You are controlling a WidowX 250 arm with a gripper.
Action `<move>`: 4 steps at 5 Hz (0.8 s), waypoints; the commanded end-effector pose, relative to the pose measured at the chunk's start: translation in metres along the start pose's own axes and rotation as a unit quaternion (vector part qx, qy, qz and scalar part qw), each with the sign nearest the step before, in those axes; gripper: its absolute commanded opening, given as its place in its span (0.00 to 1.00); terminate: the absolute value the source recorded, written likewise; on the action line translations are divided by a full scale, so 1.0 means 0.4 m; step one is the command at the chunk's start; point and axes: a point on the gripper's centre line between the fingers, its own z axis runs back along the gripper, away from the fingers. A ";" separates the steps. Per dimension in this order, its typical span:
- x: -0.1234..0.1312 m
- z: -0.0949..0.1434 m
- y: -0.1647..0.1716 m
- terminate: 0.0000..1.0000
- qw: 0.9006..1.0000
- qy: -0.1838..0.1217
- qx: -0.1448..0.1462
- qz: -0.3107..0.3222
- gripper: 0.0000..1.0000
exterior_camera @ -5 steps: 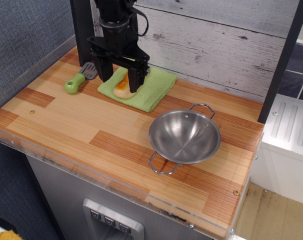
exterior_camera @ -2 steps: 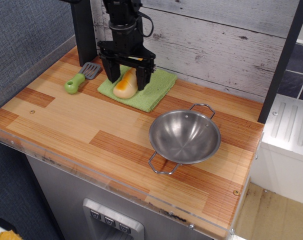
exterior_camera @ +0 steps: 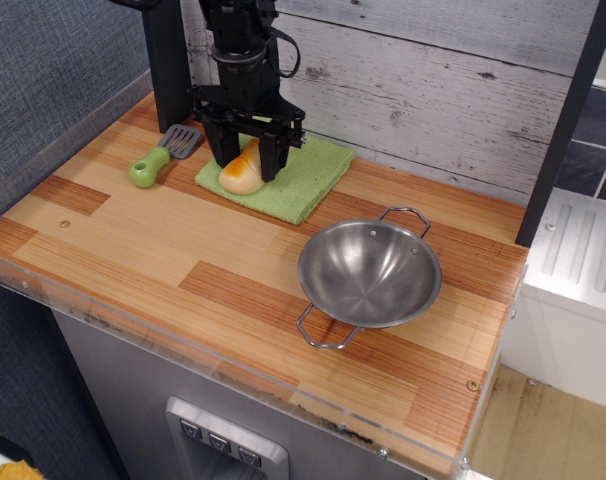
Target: Place the loaf on the far edge of the table.
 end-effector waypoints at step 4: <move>-0.097 0.262 0.104 0.00 0.997 -0.033 -0.069 0.009 0.00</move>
